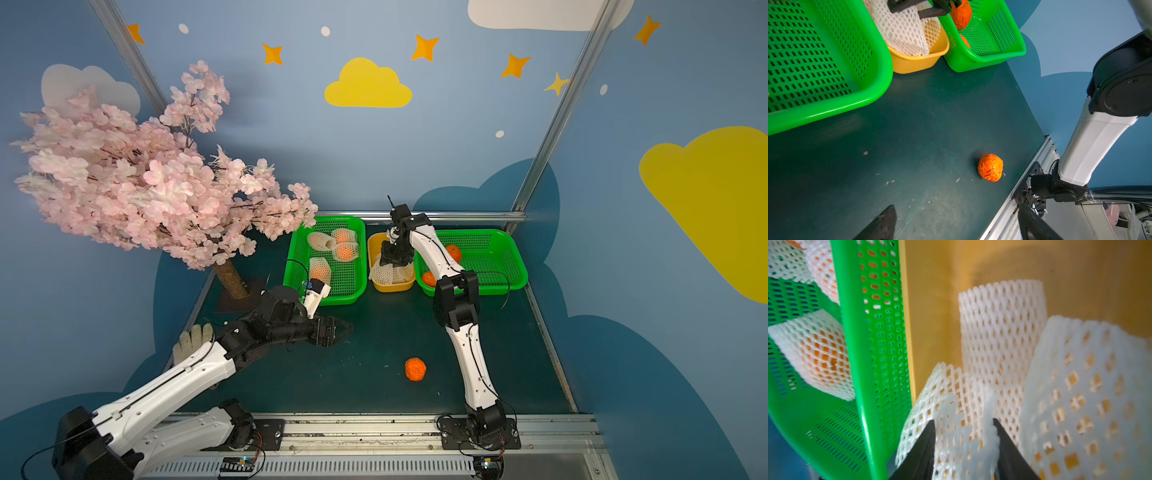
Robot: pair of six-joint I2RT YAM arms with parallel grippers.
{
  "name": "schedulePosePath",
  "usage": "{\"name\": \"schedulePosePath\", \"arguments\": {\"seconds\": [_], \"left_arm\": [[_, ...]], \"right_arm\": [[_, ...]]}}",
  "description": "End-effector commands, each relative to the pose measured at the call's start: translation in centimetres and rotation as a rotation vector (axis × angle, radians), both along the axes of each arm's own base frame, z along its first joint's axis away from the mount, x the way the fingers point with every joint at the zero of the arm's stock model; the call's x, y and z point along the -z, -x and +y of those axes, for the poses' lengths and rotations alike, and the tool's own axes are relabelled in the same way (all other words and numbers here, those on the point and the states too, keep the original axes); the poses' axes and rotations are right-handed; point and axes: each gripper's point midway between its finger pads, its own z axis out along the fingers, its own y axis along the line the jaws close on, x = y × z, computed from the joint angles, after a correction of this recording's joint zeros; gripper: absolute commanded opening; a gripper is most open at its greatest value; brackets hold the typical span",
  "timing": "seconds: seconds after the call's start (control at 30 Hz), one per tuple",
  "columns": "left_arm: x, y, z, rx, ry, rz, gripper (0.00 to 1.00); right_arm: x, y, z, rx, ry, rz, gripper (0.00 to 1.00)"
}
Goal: Remove foam nets from oranges
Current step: Place the foam net into the storage box, then pick up the orange from the center of the board.
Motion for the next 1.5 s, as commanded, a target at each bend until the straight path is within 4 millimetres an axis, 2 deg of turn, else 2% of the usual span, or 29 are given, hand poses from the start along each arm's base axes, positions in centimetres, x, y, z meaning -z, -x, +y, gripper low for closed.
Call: {"name": "schedulePosePath", "arguments": {"seconds": [0.0,0.13,0.2,0.37,0.7,0.87,0.97,1.03,1.13,1.23,1.47], "left_arm": [[0.0,-0.1,0.5,-0.003,-0.023,-0.009,0.91],[0.2,-0.2,0.9,-0.015,-0.037,-0.006,0.91],[0.3,-0.4,1.2,-0.028,-0.045,-0.006,0.91],[0.2,-0.7,1.5,-0.041,-0.045,-0.011,0.91],[-1.0,-2.0,1.8,-0.064,-0.035,-0.045,0.92],[-2.1,-3.0,1.7,-0.067,-0.028,-0.079,0.92],[-3.5,-3.8,1.6,-0.064,-0.019,-0.125,0.92],[-4.7,-4.3,1.4,-0.054,-0.013,-0.171,0.92],[-6.6,-4.8,1.0,-0.025,-0.003,-0.246,0.93],[-8.5,-5.1,0.5,0.008,0.007,-0.322,0.94],[-11.8,-5.2,-0.3,0.081,0.021,-0.456,0.96]], "right_arm": [[-1.0,-2.1,-1.0,0.005,0.083,-0.124,0.51],[-2.1,-3.0,-0.9,-0.010,0.087,-0.188,0.69],[-2.7,-3.2,-0.7,-0.020,0.080,-0.212,0.73],[-5.8,-4.1,-0.4,-0.032,0.065,-0.316,0.77],[-11.3,-4.6,-2.0,-0.028,0.117,-0.466,0.79],[-14.4,-3.7,-2.7,-0.014,0.093,-0.497,0.80],[-16.5,-1.9,-3.3,0.042,0.049,-0.466,0.81],[-17.5,0.3,-3.0,0.001,-0.003,-0.436,0.82],[-17.6,3.7,-3.7,-0.017,-0.055,-0.369,0.84],[-17.0,7.3,-4.2,-0.064,-0.112,-0.305,0.85],[-12.8,16.7,-7.1,-0.099,-0.129,-0.116,0.85]]}}
